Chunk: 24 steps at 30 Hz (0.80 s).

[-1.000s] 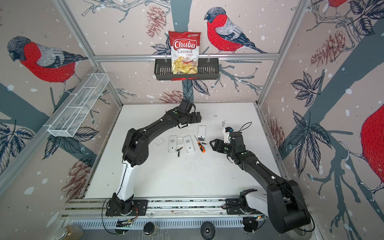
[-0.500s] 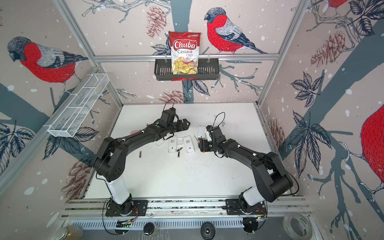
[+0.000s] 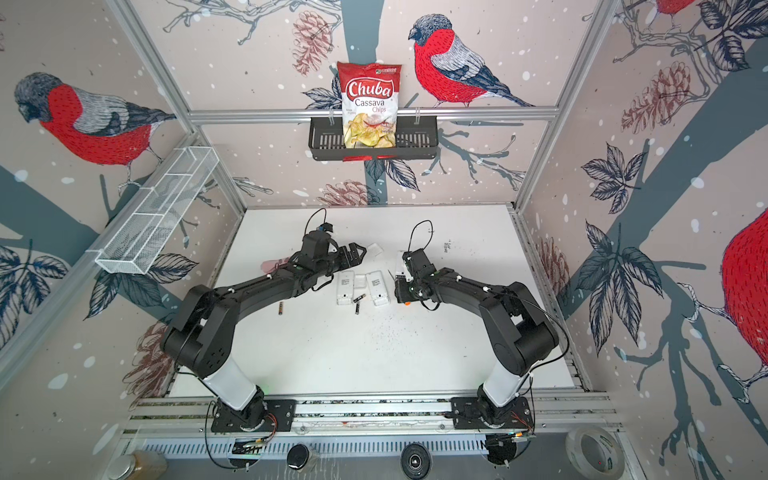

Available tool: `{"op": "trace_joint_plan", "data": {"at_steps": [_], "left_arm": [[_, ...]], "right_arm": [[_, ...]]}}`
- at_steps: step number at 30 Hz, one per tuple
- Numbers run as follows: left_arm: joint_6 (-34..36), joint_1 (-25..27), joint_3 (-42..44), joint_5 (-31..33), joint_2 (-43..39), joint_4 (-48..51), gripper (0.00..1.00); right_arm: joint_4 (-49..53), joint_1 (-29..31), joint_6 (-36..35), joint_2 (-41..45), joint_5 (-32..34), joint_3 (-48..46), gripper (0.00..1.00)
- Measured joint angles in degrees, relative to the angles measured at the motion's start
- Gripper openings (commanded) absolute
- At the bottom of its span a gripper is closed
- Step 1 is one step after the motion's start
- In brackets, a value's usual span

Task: Unload the batteries from the remote control
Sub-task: 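Lower the right gripper onto the orange screwdriver handle and grasp it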

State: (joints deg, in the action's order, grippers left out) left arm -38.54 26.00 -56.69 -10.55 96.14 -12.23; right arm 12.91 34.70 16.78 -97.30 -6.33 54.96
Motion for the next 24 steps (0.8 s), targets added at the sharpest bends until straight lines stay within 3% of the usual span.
{"op": "trace_joint_plan", "data": {"at_steps": [15,24], "left_arm": [[-0.6,-1.4,4.3,-2.9,-1.4,-2.2,0.96],[-1.5,-2.4,6.6,-4.2,-3.6,-4.5,0.96]], "right_arm": [[0.9,0.1,-0.4,-4.2,0.0,1.7,0.46],[1.0,0.4,-0.3,-4.9,-0.2,2.6,0.27]]}}
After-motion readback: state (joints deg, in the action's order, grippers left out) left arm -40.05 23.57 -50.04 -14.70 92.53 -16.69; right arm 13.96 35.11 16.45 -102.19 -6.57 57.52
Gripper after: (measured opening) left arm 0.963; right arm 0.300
